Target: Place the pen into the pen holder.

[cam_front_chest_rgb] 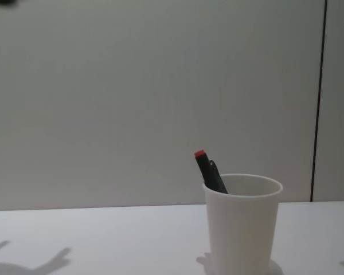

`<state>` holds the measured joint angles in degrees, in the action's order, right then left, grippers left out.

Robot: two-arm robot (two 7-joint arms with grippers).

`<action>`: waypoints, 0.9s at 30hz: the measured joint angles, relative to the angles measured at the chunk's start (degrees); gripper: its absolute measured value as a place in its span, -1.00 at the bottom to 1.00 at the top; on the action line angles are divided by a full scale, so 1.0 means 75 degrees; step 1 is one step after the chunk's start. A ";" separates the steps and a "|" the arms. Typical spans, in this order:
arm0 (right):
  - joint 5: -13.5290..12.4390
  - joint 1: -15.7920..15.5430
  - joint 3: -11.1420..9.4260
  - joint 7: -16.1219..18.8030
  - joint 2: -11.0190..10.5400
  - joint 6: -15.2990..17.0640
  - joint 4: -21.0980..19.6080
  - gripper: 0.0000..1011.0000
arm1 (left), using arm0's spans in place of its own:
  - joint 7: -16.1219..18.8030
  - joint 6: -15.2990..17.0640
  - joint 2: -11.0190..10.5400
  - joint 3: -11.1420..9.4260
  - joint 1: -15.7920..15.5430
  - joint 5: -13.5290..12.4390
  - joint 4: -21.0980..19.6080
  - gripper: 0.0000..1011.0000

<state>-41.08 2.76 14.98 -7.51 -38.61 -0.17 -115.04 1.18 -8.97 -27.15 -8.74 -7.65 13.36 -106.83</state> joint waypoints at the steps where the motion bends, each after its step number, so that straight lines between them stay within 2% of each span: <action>1: 0.0058 -0.0008 -0.0004 0.0028 0.0048 0.0004 0.0033 0.98 | -0.0017 0.0087 0.0045 -0.0161 -0.0052 -0.0016 0.0123 0.98; 6: 0.0535 -0.0078 -0.0047 0.0247 0.0413 0.0047 0.0297 0.98 | -0.0065 0.0346 0.0187 -0.0614 -0.0210 -0.0067 0.0487 0.98; 8: 0.0604 -0.0089 -0.0053 0.0279 0.0471 0.0053 0.0337 0.98 | -0.0082 0.0437 0.0233 -0.0775 -0.0264 -0.0085 0.0610 0.98; 10: 0.0821 -0.0122 -0.0072 0.0387 0.0638 0.0069 0.0455 0.98 | -0.0111 0.0608 0.0322 -0.1070 -0.0365 -0.0118 0.0844 0.98; 14: 0.1187 -0.0176 -0.0103 0.0553 0.0928 0.0105 0.0666 0.98 | -0.0144 0.0782 0.0421 -0.1385 -0.0476 -0.0155 0.1092 0.98; 17: 0.1532 -0.0227 -0.0133 0.0712 0.1200 0.0134 0.0860 0.98 | -0.0185 0.0988 0.0528 -0.1746 -0.0599 -0.0195 0.1380 0.98; 21: 0.1894 -0.0279 -0.0163 0.0877 0.1483 0.0168 0.1062 0.98 | -0.0216 0.1159 0.0620 -0.2043 -0.0701 -0.0227 0.1615 0.98; 27: 0.2475 -0.0365 -0.0211 0.1144 0.1938 0.0215 0.1389 0.98 | -0.0242 0.1287 0.0692 -0.2277 -0.0781 -0.0253 0.1797 0.98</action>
<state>-22.51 0.01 13.39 1.08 -24.08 1.44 -104.62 -0.63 0.68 -21.96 -25.82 -13.51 11.46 -93.35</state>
